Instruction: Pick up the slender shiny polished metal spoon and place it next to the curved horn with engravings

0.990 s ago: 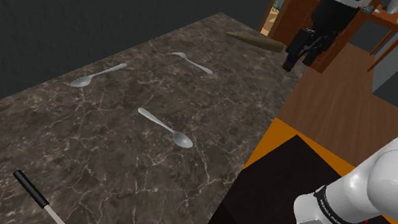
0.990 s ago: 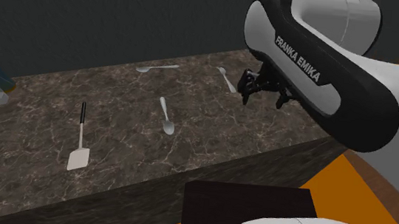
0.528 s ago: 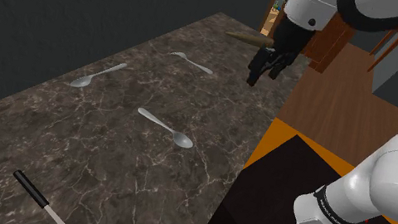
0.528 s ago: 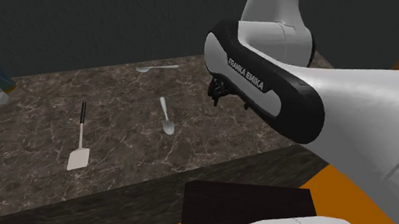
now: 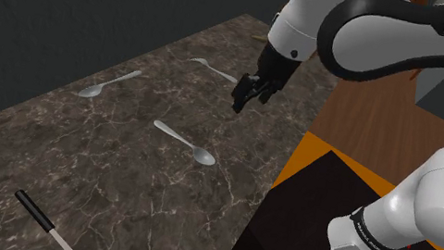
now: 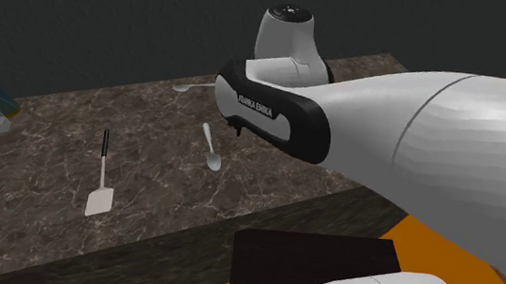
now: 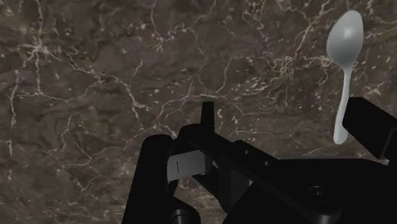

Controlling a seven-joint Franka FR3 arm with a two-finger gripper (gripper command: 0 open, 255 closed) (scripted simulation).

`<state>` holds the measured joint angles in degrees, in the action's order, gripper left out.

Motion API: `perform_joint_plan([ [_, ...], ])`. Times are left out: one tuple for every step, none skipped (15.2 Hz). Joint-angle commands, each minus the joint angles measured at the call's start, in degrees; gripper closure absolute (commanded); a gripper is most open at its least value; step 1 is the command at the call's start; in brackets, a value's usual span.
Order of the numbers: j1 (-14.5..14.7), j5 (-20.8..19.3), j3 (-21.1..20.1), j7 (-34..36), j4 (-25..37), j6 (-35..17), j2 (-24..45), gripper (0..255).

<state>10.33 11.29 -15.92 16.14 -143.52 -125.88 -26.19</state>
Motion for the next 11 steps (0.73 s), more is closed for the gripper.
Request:
perform_joint_plan([
  [0.4,0.0,-2.0,1.5,0.7,-4.2,3.6,0],
  [0.6,-0.2,-2.9,2.4,1.1,-6.1,5.3,0],
  [0.7,-0.6,-3.9,3.3,1.7,-7.9,7.1,0],
  [0.7,-1.0,-4.9,4.3,2.3,-9.7,9.0,0],
  [0.7,-1.7,-5.9,5.3,3.0,-11.4,10.9,0],
  [0.7,-2.5,-6.9,6.5,3.8,-13.1,12.8,0],
  [0.7,-3.5,-7.8,7.8,4.6,-14.8,14.8,0],
  [0.6,-4.8,-8.7,9.2,5.5,-16.3,16.8,0],
  [0.5,-6.2,-9.7,10.7,6.5,-17.8,18.9,0],
  [0.5,-8.0,-10.5,12.4,7.6,-19.2,21.0,0],
  [0.5,-9.9,-11.2,14.2,8.7,-20.5,23.1,0],
])
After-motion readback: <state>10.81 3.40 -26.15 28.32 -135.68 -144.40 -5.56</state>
